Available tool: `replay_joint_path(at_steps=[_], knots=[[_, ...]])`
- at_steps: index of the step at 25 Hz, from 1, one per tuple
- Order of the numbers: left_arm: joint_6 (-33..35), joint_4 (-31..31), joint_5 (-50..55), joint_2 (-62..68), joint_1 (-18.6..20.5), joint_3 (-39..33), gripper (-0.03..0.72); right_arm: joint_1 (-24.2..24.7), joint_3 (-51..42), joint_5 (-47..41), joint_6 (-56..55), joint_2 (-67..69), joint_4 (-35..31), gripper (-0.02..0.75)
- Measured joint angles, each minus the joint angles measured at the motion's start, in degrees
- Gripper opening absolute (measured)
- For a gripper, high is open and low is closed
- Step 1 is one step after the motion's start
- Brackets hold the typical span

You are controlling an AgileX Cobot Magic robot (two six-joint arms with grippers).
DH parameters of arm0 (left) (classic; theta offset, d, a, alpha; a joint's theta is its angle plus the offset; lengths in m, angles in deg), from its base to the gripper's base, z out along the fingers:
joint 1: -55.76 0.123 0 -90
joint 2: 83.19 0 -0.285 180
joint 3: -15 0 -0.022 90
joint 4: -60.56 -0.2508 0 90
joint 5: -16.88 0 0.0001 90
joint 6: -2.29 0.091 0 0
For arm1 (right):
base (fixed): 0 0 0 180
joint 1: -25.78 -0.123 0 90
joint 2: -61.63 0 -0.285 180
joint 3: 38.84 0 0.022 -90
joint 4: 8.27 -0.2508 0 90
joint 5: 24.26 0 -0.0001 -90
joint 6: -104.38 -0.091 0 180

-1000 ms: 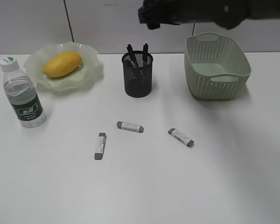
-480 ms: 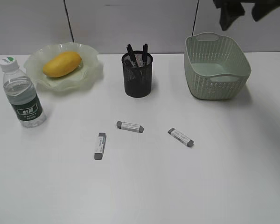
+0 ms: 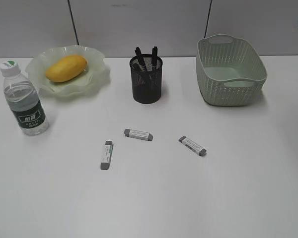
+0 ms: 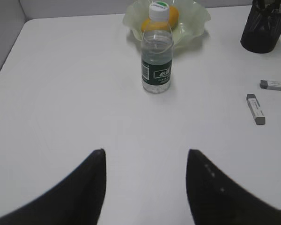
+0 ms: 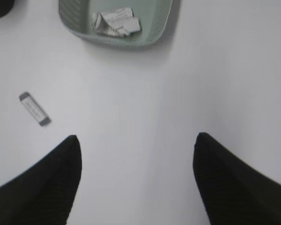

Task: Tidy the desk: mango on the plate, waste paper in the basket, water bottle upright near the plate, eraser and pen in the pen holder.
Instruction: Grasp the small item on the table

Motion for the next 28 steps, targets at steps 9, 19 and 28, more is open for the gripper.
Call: replay_joint_path(at_steps=[9,19,28], knots=[[0.0,0.0,0.0,9.1,0.0,0.0,0.418,0.0,-35.0,9.7,-0.4,-27.5,-0.6,0.585],[0.0,5.2,0.3,20.6,-8.5,4.3,0.418,0.0,-53.4,14.7,-0.4,-56.3,-0.4,0.585],[-0.1,4.9,-1.6,39.8,-20.4,10.8,0.418,0.0,-55.2,10.1,-0.4,-67.7,-0.3,0.585]])
